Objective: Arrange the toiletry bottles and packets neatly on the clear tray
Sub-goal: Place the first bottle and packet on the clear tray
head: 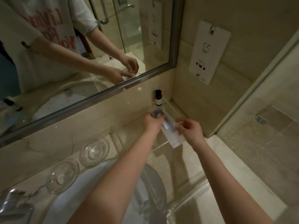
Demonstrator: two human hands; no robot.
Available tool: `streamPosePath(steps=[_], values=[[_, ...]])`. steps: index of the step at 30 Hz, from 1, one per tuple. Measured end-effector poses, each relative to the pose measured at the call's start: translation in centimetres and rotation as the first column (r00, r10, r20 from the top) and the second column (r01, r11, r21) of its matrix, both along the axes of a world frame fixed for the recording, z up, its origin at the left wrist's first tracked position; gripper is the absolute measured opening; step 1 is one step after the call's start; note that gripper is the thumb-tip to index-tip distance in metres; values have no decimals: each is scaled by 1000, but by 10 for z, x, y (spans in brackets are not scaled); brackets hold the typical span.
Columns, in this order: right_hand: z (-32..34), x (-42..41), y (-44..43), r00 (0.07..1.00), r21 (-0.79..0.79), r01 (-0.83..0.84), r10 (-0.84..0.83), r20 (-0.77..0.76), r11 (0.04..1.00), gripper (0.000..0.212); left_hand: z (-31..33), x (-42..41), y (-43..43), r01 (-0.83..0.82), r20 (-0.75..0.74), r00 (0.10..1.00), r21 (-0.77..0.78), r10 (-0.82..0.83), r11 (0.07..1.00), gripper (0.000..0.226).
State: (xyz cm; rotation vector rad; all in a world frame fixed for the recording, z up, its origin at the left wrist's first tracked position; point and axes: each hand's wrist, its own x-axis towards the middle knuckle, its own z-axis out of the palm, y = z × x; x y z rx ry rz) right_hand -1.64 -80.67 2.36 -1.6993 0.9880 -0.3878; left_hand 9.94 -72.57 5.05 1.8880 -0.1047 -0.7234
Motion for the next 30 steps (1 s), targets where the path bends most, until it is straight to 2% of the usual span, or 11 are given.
streamPosePath(steps=[4,6,9,12,16,19,24,30], values=[[-4,8,-22,986,-190,-42,10,-166,981,25,-8,4,2,130,77,987,145,-142,981,17],[-9,10,-26,962,-294,-119,37,-269,948,26,-14,5,12,237,167,941,296,-295,925,27],[-16,13,-20,942,-581,-186,-25,-335,792,30,-23,6,33,313,346,768,532,-539,787,38],[-17,20,-2,963,-713,-227,44,-265,664,38,-30,4,52,310,445,629,607,-637,731,43],[-29,30,10,902,-717,-418,163,-399,557,49,-33,0,72,346,393,545,699,-740,626,48],[-33,32,10,897,-712,-416,130,-422,566,48,-33,-1,78,370,341,498,749,-798,550,52],[-25,31,16,916,-722,-327,14,-402,610,53,-30,1,79,385,311,480,765,-820,516,53],[-18,28,20,882,-672,-394,54,-468,627,53,-21,0,84,407,284,461,774,-841,484,54]])
